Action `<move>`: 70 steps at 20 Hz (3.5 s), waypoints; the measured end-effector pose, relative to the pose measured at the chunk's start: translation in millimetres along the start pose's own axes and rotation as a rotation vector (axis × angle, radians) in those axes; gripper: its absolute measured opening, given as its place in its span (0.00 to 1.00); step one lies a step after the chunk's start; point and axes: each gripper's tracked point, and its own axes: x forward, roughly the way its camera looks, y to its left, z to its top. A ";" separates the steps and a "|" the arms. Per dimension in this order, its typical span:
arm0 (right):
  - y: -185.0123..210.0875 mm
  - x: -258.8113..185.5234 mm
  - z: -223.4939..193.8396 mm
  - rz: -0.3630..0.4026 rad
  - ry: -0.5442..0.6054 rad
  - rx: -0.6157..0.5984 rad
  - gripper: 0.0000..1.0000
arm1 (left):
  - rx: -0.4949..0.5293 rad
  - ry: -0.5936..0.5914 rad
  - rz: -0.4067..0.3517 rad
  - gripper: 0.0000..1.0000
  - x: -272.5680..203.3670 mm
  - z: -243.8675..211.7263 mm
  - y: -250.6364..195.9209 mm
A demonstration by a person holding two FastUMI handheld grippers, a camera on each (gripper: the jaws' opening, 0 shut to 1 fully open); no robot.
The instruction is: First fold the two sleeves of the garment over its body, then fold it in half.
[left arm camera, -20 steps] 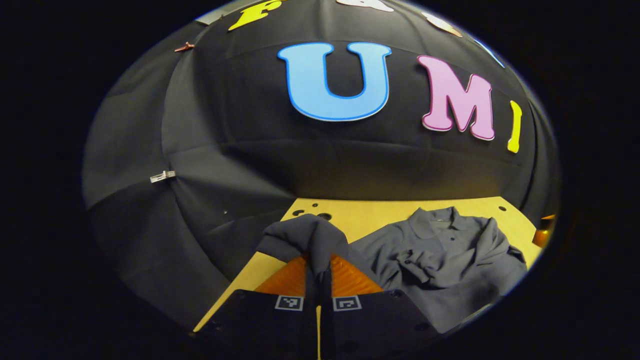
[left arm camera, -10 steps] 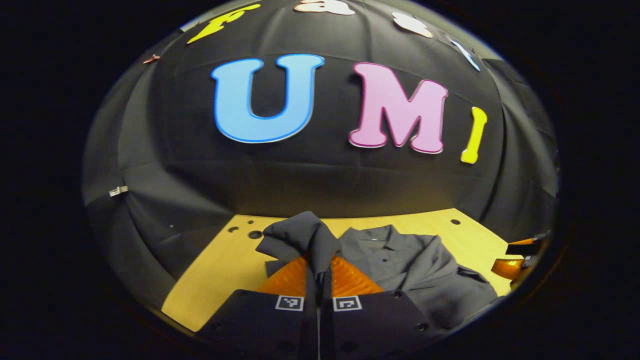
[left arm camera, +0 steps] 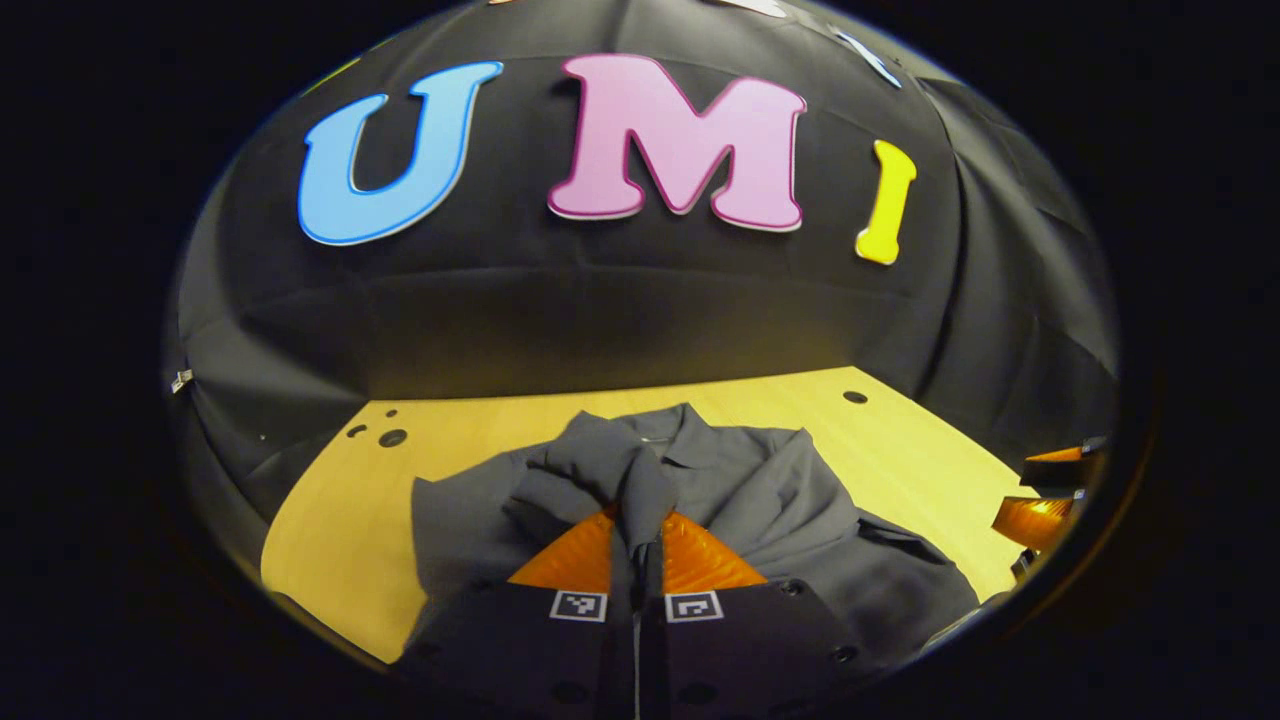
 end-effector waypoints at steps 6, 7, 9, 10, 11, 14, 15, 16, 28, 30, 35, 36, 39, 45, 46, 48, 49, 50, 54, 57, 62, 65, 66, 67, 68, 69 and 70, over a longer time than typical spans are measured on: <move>-30.0 8.4 -11.5 0.006 0.023 0.009 0.95 | 0.066 0.088 -0.008 0.09 39.5 -39.8 -41.1; -34.5 10.1 -14.4 0.006 0.030 0.011 0.95 | 0.075 0.102 -0.011 0.11 44.4 -45.9 -46.3; -42.4 13.0 -17.9 0.008 0.039 0.018 0.95 | 0.089 0.131 -0.015 0.15 54.6 -60.9 -51.0; -46.0 15.1 -19.6 0.009 0.042 0.021 0.95 | 0.085 0.141 -0.034 0.17 56.1 -66.6 -57.6; -48.7 17.5 -20.9 0.009 0.044 0.022 0.95 | 0.072 0.151 -0.068 0.19 58.6 -70.0 -66.6; -50.9 23.5 -23.3 0.019 0.054 0.017 0.95 | 0.068 0.155 -0.131 0.43 61.3 -74.5 -86.1; -50.7 24.6 -22.9 0.022 0.055 0.016 0.95 | 0.064 0.155 -0.153 0.55 60.1 -73.8 -93.5; -49.6 24.7 -22.8 0.026 0.056 0.015 0.95 | 0.051 0.150 -0.175 0.62 59.3 -73.3 -99.5; -23.6 -15.6 -30.4 0.088 0.092 -0.024 0.95 | -0.126 0.132 -0.197 0.92 -54.4 -59.9 -45.6; -21.1 -32.3 -40.0 0.088 0.117 -0.028 0.95 | -0.115 0.138 -0.160 0.96 -83.1 -66.7 -18.4; -20.3 -73.0 -78.0 0.071 0.207 -0.045 0.95 | -0.106 0.197 -0.089 0.92 -144.3 -95.2 36.1; -18.5 -79.9 -84.8 0.068 0.222 -0.038 0.95 | -0.101 0.212 -0.078 0.96 -153.5 -102.2 45.0; -17.7 -96.5 -109.2 0.040 0.274 -0.022 0.95 | -0.080 0.256 -0.041 0.96 -176.8 -128.2 71.6; -19.6 -113.6 -161.9 0.006 0.381 -0.020 0.95 | -0.106 0.389 0.031 0.96 -218.8 -191.4 106.1; -20.6 -114.3 -169.2 0.001 0.399 -0.025 0.95 | -0.118 0.405 0.044 0.96 -222.5 -199.5 109.5; -19.8 -115.2 -183.5 -0.003 0.426 -0.021 0.95 | -0.131 0.443 0.068 0.96 -224.6 -216.8 116.5; -18.9 -114.5 -189.0 -0.002 0.437 -0.023 0.95 | -0.135 0.460 0.073 0.96 -224.7 -222.8 118.4; -17.5 -113.2 -195.2 0.001 0.449 -0.026 0.95 | -0.138 0.476 0.076 0.96 -225.5 -229.1 118.9; -8.3 -105.5 -209.5 0.016 0.483 -0.039 0.95 | -0.129 0.523 0.080 0.98 -222.2 -245.9 119.3; -1.9 -99.4 -214.4 0.031 0.486 -0.043 0.95 | -0.088 0.535 0.080 0.98 -219.3 -249.5 116.9; 3.7 -88.7 -211.9 0.025 0.451 -0.031 0.97 | -0.090 0.510 0.064 0.92 -213.1 -247.1 108.7; 34.5 -79.4 -207.8 0.144 0.454 -0.039 0.52 | -0.106 0.518 -0.016 0.45 -201.9 -241.6 89.1; 38.9 -75.8 -206.6 0.168 0.452 -0.021 0.30 | -0.146 0.522 -0.027 0.24 -200.1 -239.2 87.2; 42.2 -70.4 -205.9 0.185 0.462 0.014 0.08 | -0.192 0.531 -0.032 0.12 -197.8 -236.9 87.8; 41.9 -69.4 -202.4 0.192 0.471 0.057 0.06 | -0.232 0.550 -0.036 0.09 -195.8 -236.1 87.5; 41.7 -70.3 -201.3 0.195 0.479 0.080 0.06 | -0.256 0.562 -0.033 0.06 -197.0 -233.3 88.9; 41.5 -72.3 -196.1 0.198 0.466 0.084 0.06 | -0.268 0.559 -0.031 0.06 -200.5 -229.9 93.2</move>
